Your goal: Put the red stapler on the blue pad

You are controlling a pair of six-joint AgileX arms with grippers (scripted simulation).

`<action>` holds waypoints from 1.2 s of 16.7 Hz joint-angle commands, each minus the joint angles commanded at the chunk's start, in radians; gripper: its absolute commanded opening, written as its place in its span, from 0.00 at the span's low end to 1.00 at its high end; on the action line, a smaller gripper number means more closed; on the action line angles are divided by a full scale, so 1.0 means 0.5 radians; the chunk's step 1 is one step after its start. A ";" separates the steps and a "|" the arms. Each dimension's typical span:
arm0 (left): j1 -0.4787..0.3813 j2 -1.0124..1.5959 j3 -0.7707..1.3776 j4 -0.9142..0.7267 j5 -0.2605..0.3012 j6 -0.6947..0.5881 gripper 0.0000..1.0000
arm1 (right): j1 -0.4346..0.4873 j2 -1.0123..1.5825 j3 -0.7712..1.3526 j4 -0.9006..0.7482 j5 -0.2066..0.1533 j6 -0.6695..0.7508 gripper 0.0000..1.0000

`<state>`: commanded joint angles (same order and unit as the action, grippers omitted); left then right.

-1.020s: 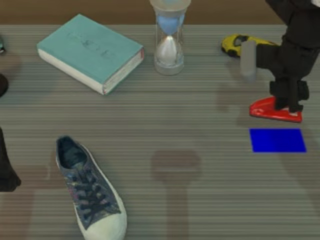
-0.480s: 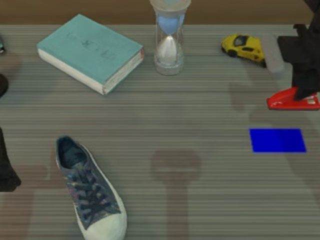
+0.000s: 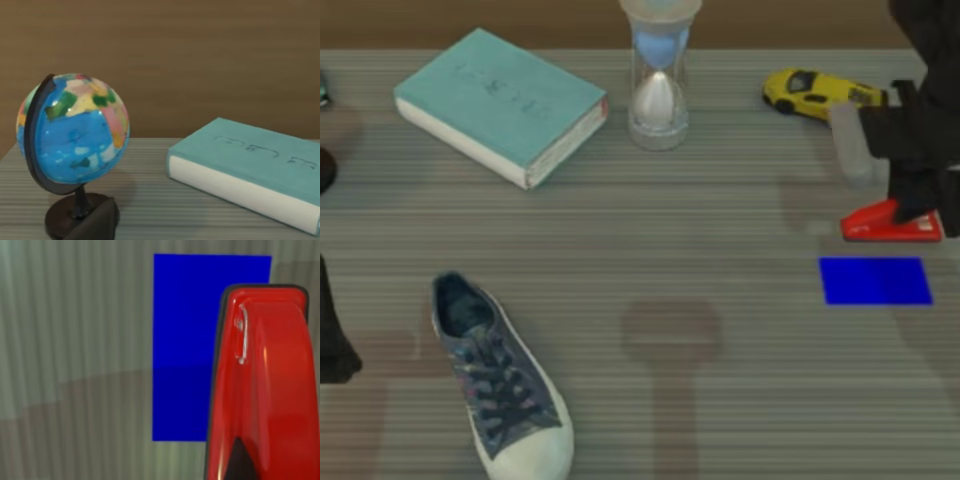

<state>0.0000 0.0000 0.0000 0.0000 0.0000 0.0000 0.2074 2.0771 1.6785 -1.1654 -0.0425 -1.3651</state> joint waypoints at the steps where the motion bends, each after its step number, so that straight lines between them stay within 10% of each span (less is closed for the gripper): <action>1: 0.000 0.000 0.000 0.000 0.000 0.000 1.00 | -0.002 0.018 -0.075 0.100 0.000 0.005 0.00; 10: 0.000 0.000 0.000 0.000 0.000 0.000 1.00 | -0.003 0.078 -0.335 0.409 0.002 0.018 0.00; 20: 0.000 0.000 0.000 0.000 0.000 0.000 1.00 | -0.003 0.078 -0.335 0.409 0.002 0.018 0.75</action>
<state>0.0000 0.0000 0.0000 0.0000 0.0000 0.0000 0.2057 2.1161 1.5112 -0.9611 -0.0414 -1.3561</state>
